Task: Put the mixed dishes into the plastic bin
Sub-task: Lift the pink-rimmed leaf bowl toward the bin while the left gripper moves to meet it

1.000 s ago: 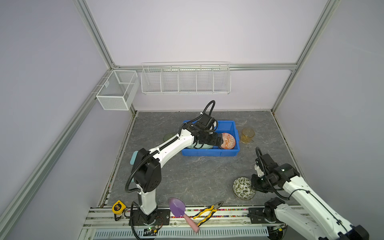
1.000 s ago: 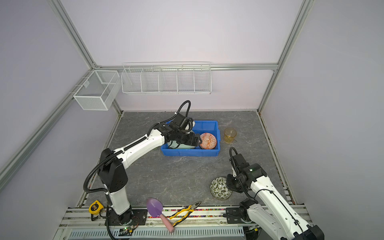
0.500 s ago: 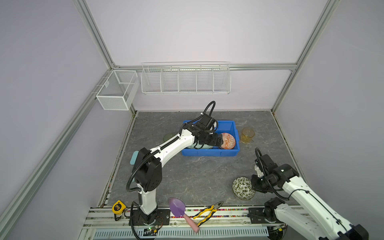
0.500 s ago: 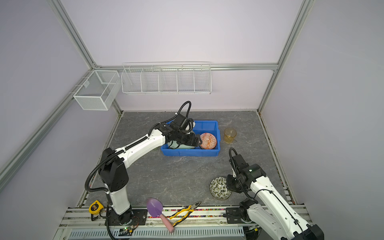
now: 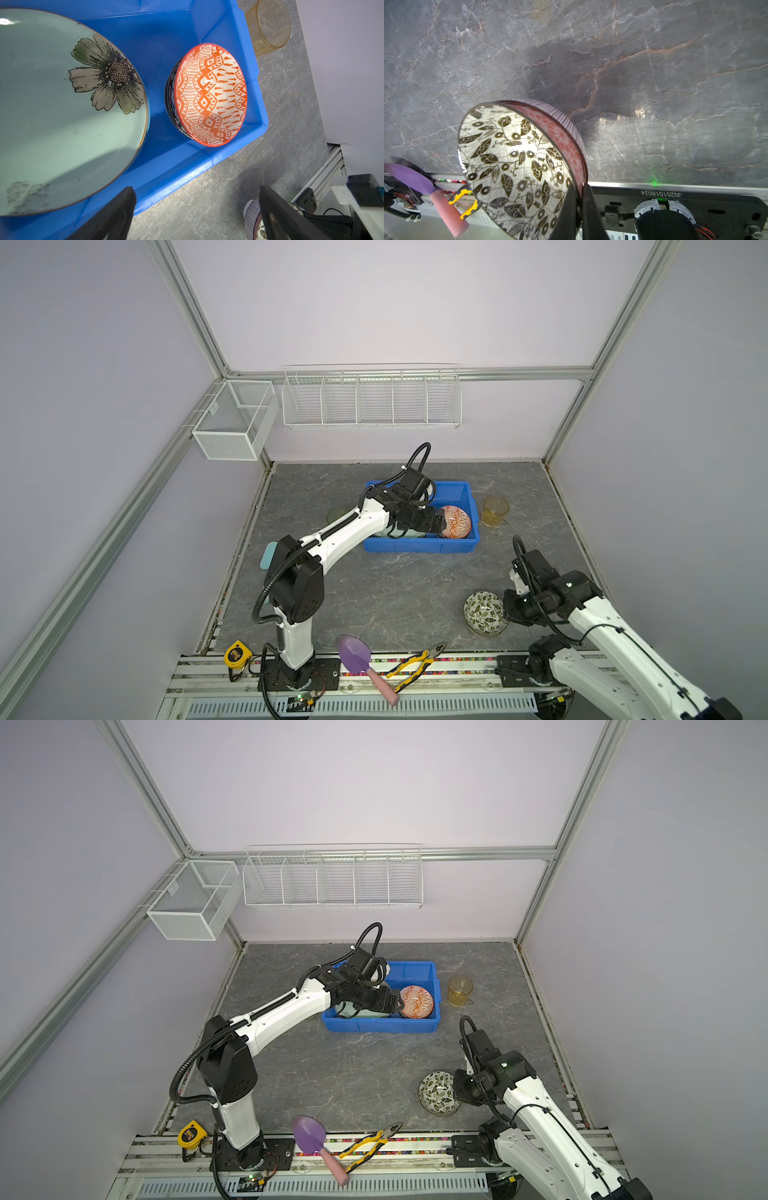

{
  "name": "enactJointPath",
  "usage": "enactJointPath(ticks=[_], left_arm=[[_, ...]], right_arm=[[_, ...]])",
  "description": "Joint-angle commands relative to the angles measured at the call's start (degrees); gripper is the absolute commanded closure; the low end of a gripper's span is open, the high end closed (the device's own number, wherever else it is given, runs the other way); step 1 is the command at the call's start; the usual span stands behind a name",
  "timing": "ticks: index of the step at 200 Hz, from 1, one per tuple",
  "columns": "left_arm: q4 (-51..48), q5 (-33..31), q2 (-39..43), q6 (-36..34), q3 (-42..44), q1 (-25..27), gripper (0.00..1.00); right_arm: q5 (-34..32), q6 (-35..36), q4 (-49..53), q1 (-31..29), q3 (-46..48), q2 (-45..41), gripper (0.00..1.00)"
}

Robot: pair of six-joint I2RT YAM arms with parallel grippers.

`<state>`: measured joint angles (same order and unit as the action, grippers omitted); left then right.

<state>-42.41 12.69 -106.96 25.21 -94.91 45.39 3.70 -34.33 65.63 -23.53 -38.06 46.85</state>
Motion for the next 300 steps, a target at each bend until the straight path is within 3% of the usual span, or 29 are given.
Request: enactJointPath(ticks=[1, 45, 92, 170, 300], left_arm=[[-1.62, 1.83, 0.51, 1.91, -0.45, 0.26, 0.07], [2.51, 6.13, 5.25, 7.4, 6.36, 1.52, 0.07], [2.33, 6.13, 7.96, 8.75, 8.1, 6.59, 0.07], [2.63, 6.66, 3.23, 10.03, 7.34, 14.75, 0.06], [1.29, 6.22, -2.77, 10.64, 3.86, 15.96, 0.01]], right_arm=[[-1.32, -1.04, 0.68, -0.32, -2.44, -1.15, 0.93], [-1.1, -1.03, 0.88, -0.3, -4.8, -1.67, 0.94], [-1.36, -0.53, 2.14, -0.34, -8.36, -1.67, 0.94], [-2.31, 1.83, 1.42, -0.32, -14.32, 2.08, 0.94], [-2.13, 2.86, 0.34, -0.3, -17.04, 4.12, 0.94]])
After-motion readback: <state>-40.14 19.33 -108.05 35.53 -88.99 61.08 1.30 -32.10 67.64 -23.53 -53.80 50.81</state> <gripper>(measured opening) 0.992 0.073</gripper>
